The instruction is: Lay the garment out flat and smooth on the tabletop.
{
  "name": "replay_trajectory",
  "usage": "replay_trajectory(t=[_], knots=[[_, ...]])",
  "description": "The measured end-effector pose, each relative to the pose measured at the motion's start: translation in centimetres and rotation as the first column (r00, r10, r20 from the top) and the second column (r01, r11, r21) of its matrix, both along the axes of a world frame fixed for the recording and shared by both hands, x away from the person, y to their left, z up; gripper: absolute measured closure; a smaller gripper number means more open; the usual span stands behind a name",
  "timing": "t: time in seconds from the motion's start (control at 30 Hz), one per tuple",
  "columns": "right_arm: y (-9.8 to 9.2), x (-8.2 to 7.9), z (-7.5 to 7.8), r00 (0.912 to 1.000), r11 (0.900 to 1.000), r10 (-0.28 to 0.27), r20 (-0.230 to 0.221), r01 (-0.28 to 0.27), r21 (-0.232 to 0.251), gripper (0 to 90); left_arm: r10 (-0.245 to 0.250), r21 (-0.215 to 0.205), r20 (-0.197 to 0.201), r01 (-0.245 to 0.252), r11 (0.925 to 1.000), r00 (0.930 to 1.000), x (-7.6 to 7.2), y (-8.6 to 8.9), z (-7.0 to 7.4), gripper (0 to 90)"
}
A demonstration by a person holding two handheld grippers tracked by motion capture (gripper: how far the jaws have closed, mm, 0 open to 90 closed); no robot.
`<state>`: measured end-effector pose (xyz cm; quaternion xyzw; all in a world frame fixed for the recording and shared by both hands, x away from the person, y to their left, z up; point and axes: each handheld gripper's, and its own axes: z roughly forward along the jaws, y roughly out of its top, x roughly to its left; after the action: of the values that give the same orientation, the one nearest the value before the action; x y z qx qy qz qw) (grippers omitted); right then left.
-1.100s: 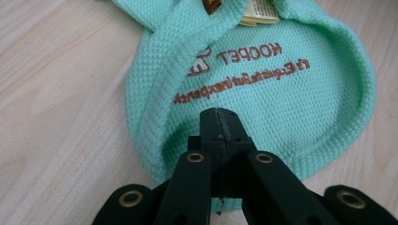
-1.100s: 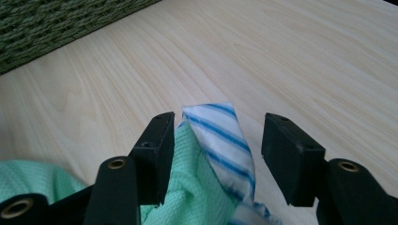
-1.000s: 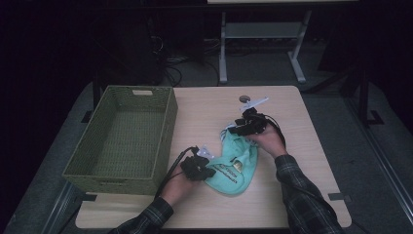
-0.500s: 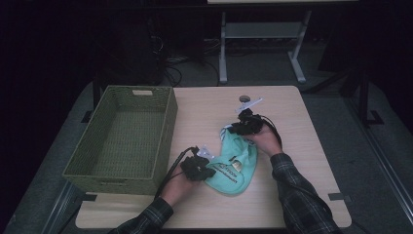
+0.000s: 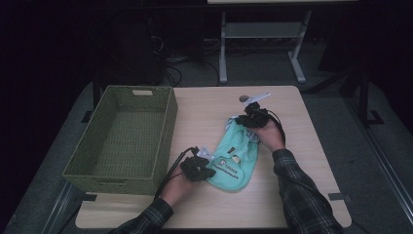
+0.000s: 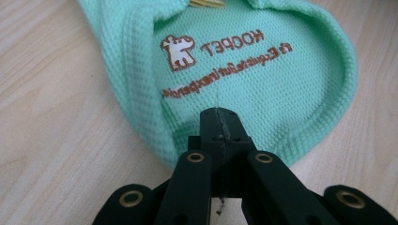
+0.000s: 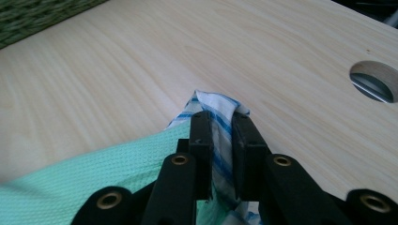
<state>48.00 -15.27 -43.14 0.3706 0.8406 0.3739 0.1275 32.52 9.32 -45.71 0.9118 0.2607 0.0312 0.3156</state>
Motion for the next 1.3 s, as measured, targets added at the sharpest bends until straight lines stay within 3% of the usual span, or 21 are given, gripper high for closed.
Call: replay_trajectory(t=[0.1,0.3,0.5,0.6,0.8,0.87,1.03,1.1,1.3], knots=[[0.0,0.4,-0.5,0.9999,1.000,-0.013,-0.007,0.013,0.005,78.7,-0.002,0.001,0.005,0.002,1.0000,1.0000,0.0,0.0,0.0,89.8],[-0.2,-0.4,-0.4,1.0000,0.999,-0.003,-0.005,0.004,0.038,58.3,0.001,-0.008,0.004,-0.001,1.0000,1.0000,0.0,0.0,-0.1,89.8],[-1.4,-1.4,0.8,0.9999,0.997,-0.011,-0.002,0.011,0.073,56.4,0.003,-0.009,-0.004,-0.003,1.0000,1.0000,0.1,0.0,-0.1,89.8],[-2.1,-2.2,1.3,0.9999,0.996,-0.015,0.002,0.015,0.090,59.0,0.001,-0.009,-0.005,-0.001,1.0000,1.0000,0.2,0.1,-0.1,89.7],[-3.6,-4.0,2.0,1.0000,0.994,0.000,0.006,-0.001,0.108,72.9,0.009,0.000,-0.015,-0.009,1.0000,0.9999,0.2,0.0,0.1,89.7],[-4.1,-4.6,2.1,1.0000,0.994,0.005,0.007,-0.005,0.107,77.4,0.019,-0.030,-0.024,-0.019,0.9994,0.9995,0.2,0.0,0.2,89.7],[-5.1,-6.2,2.5,0.9996,0.993,0.014,0.026,-0.017,0.118,88.7,0.011,-0.053,-0.011,-0.011,0.9985,0.9999,0.4,0.3,1.2,89.7],[-5.4,-6.9,2.5,0.9993,0.993,0.016,0.034,-0.021,0.120,89.5,0.023,-0.074,-0.003,-0.023,0.9970,0.9997,0.5,0.3,1.6,89.7],[-6.0,-8.9,2.4,0.9989,0.993,0.030,0.034,-0.034,0.116,89.6,0.026,-0.077,0.028,-0.024,0.9967,0.9993,1.4,0.0,2.7,89.7]])
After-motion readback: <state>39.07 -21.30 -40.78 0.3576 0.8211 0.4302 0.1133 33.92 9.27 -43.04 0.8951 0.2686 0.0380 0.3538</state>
